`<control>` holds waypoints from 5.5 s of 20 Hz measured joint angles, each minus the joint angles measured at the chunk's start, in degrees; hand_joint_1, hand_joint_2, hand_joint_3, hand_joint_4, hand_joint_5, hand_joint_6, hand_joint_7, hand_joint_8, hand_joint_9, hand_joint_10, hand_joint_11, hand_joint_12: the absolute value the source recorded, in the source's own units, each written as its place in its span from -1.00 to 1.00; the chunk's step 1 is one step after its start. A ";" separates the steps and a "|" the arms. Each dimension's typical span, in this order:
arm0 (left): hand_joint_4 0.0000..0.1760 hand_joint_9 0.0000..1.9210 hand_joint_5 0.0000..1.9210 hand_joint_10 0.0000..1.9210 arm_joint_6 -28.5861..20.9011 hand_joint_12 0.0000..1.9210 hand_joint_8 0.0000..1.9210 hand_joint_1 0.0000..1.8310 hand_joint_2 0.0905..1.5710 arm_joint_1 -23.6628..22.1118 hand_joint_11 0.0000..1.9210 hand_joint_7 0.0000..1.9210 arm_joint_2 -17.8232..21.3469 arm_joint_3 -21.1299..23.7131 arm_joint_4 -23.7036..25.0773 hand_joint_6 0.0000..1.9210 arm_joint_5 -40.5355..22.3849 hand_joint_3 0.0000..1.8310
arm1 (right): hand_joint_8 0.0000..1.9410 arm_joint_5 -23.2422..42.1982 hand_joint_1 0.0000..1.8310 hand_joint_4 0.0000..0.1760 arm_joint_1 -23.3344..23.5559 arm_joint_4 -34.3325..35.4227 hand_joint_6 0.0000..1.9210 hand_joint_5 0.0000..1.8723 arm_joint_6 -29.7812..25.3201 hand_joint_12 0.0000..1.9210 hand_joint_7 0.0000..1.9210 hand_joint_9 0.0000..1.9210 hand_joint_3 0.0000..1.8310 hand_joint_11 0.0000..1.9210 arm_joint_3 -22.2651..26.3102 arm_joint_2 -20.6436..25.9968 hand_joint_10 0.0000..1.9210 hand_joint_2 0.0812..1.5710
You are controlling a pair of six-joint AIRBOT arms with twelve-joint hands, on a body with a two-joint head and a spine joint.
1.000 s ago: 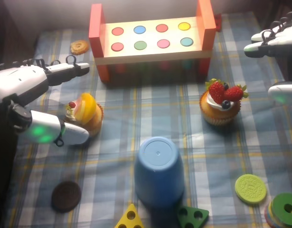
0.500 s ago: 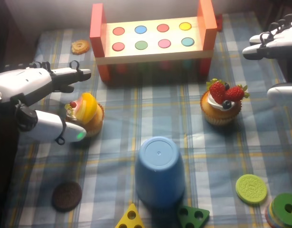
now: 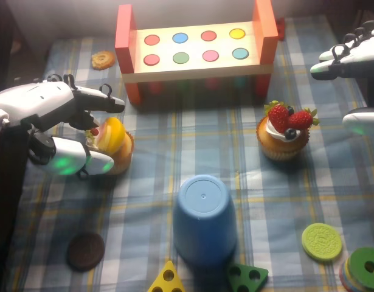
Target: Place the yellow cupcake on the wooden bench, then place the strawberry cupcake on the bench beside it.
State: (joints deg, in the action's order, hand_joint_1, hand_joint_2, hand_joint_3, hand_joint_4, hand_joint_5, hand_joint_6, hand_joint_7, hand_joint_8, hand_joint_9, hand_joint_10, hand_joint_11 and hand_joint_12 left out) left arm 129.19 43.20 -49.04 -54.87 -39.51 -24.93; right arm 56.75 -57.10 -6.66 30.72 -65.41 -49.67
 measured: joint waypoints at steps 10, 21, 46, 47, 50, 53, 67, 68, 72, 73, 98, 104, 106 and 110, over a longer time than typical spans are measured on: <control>-0.90 0.01 0.00 -0.99 -4.98 -0.25 -0.07 0.34 0.36 0.00 -1.00 0.12 -0.15 -0.07 1.03 -0.01 -0.33 -1.00 | -1.00 -0.02 -0.51 -1.00 -0.42 0.11 -1.00 -0.40 -0.46 -0.53 -0.45 -0.50 -1.00 -0.67 0.00 0.00 -1.00 0.63; -0.55 0.08 0.17 -0.94 -32.00 0.03 -0.14 0.35 0.31 -14.58 -1.00 0.12 1.27 -4.02 21.59 -0.21 -7.21 -1.00 | -1.00 0.00 -0.48 -1.00 -0.66 0.39 -1.00 -0.38 -0.57 -0.61 -0.41 -0.48 -1.00 -0.63 0.00 0.00 -1.00 0.62; -0.82 0.07 -0.23 -0.98 31.06 -0.38 0.20 0.22 0.51 -26.91 -0.99 -0.06 -21.49 -28.89 -27.74 0.32 17.75 -0.98 | -1.00 -0.68 -0.42 -1.00 -0.63 -2.62 -1.00 -0.41 -2.43 -0.24 -0.45 -0.48 -1.00 -0.76 -2.12 -2.38 -1.00 0.66; -0.68 -0.03 -0.11 -1.00 31.06 -0.32 0.04 0.30 0.44 -26.58 -0.89 -0.01 -21.53 -28.94 -27.91 0.25 17.62 -1.00 | -1.00 -0.72 -0.44 -1.00 -0.63 -2.58 -1.00 -0.41 -2.43 -0.24 -0.45 -0.47 -1.00 -0.75 -2.12 -2.38 -1.00 0.66; -0.54 -0.20 -0.13 -1.00 31.12 -0.25 -0.88 0.05 0.34 -25.79 -0.92 -0.08 -21.53 -28.94 -27.98 -0.57 17.73 -1.00 | -1.00 -0.83 -0.41 -1.00 -0.63 -2.62 -1.00 -0.41 -2.45 -0.19 -0.46 -0.47 -1.00 -0.77 -2.16 -2.38 -1.00 0.65; 0.01 -0.44 -0.44 -1.00 31.19 0.02 -1.00 0.03 0.11 -25.77 -1.00 -0.40 -21.53 -28.83 -27.54 -1.00 17.55 -1.00 | -1.00 -0.85 -0.37 -1.00 -0.63 -2.62 -1.00 -0.43 -2.60 -0.20 -0.45 -0.45 -1.00 -0.73 -2.16 -2.40 -1.00 0.64; 1.00 -1.00 -1.00 -1.00 -22.47 -1.00 -1.00 -0.36 -0.09 -18.32 -1.00 -1.00 -6.36 -6.99 17.07 -1.00 -2.67 -1.00 | -1.00 -2.21 -0.26 0.44 5.66 -7.50 -1.00 -0.60 -3.74 -0.01 -0.53 -0.50 -1.00 -0.88 -3.85 -5.97 -0.99 0.29; 1.00 -1.00 -1.00 -1.00 -26.38 -1.00 -1.00 -0.33 -0.07 -15.45 -1.00 -1.00 -3.61 -3.98 19.63 -1.00 -7.72 -1.00 | -1.00 -3.32 -0.25 0.43 7.23 -9.77 -1.00 -0.60 -5.14 -0.03 -0.55 -0.52 -1.00 -0.93 -4.87 -7.19 -1.00 0.29; 1.00 -1.00 -1.00 -1.00 -37.88 -1.00 -1.00 -0.14 -0.13 -6.43 -1.00 -1.00 2.80 1.36 23.50 -1.00 -17.33 -1.00 | -0.99 -8.55 -0.25 -0.15 9.81 -14.45 -1.00 -0.49 -8.57 0.33 -0.40 -0.30 -1.00 -0.76 -7.72 -10.19 -0.95 0.22; 1.00 -1.00 -1.00 -1.00 -39.36 -1.00 -1.00 -0.16 -0.10 -5.51 -1.00 -1.00 3.34 1.84 23.67 -1.00 -18.49 -0.99 | -0.99 -9.79 -0.23 -0.26 9.94 -15.26 -0.99 -0.47 -8.74 0.42 -0.36 -0.24 -1.00 -0.70 -7.78 -10.32 -0.92 0.20; 1.00 -1.00 -1.00 -1.00 -46.82 -0.87 -1.00 -0.15 -0.06 0.26 -1.00 -1.00 4.22 2.56 21.27 -1.00 -26.12 -1.00 | 0.17 -8.41 0.34 -1.00 15.34 -18.10 -0.02 -0.02 -13.64 0.32 0.03 -0.05 -1.00 -0.29 -10.75 -11.50 -0.16 0.42; 1.00 -1.00 -1.00 -1.00 -47.78 -0.94 -1.00 -0.16 -0.03 1.46 -1.00 -1.00 4.59 2.56 20.55 -1.00 -27.17 -1.00 | -0.02 -3.80 0.37 -1.00 22.40 -19.37 -0.25 0.15 -14.03 0.40 0.13 -0.04 -1.00 -0.31 -11.41 -10.86 -0.05 0.33; 1.00 -1.00 -1.00 -1.00 -47.84 -0.98 -1.00 -0.14 -0.02 1.53 -1.00 -1.00 4.63 2.56 20.22 -1.00 -27.32 -1.00 | -0.47 -3.96 0.51 -1.00 25.77 -19.78 -0.08 0.11 -14.05 0.29 0.32 0.05 -1.00 -0.38 -13.46 -12.90 0.01 0.29; 1.00 -1.00 -1.00 -1.00 -47.84 -1.00 -1.00 -0.14 -0.02 1.62 -0.99 -1.00 4.63 2.51 20.33 -1.00 -27.12 -1.00 | -0.43 -9.31 0.37 -0.87 33.29 -23.26 -0.10 0.16 -14.03 0.44 0.26 0.07 -1.00 -0.53 -18.16 -17.11 -0.74 0.29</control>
State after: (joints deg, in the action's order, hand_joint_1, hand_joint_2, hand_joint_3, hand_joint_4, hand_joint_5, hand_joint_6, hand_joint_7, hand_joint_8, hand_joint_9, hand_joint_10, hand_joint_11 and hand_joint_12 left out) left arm 81.34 44.82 -44.40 -52.36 -19.18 -52.05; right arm 47.44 -23.81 -29.91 16.69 -83.57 -66.78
